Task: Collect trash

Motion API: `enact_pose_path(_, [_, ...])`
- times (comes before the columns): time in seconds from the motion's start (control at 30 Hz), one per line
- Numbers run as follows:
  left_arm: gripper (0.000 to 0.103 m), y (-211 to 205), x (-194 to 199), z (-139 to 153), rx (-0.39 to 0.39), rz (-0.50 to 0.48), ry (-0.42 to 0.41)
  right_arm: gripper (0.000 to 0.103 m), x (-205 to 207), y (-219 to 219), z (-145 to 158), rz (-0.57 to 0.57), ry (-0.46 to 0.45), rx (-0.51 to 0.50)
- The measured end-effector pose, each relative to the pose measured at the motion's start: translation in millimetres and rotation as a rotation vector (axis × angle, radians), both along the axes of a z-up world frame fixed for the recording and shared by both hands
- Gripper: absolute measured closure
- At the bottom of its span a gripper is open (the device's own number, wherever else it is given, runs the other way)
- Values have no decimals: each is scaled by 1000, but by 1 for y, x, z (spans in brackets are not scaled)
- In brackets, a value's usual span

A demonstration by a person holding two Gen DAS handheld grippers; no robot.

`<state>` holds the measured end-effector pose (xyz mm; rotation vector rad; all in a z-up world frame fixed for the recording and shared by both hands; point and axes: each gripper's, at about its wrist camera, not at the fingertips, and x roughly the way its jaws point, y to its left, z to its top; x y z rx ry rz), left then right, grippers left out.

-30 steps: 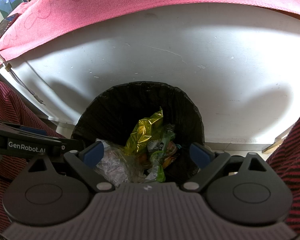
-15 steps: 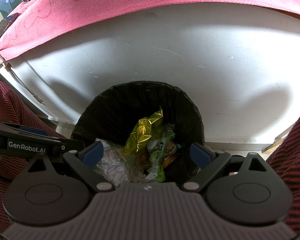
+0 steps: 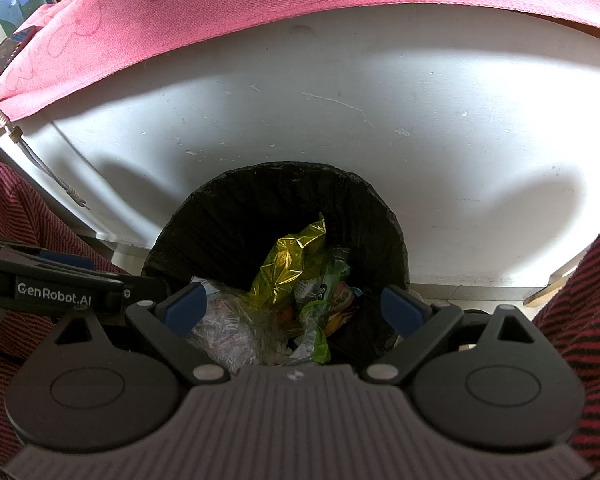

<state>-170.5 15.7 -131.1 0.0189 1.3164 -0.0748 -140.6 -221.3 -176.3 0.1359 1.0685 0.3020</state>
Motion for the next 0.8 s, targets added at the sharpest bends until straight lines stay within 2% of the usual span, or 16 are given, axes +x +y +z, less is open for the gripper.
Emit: enact_pose_path(0.8, [18, 2, 0, 2, -6, 2, -21, 3, -1, 0, -1, -3, -4, 0])
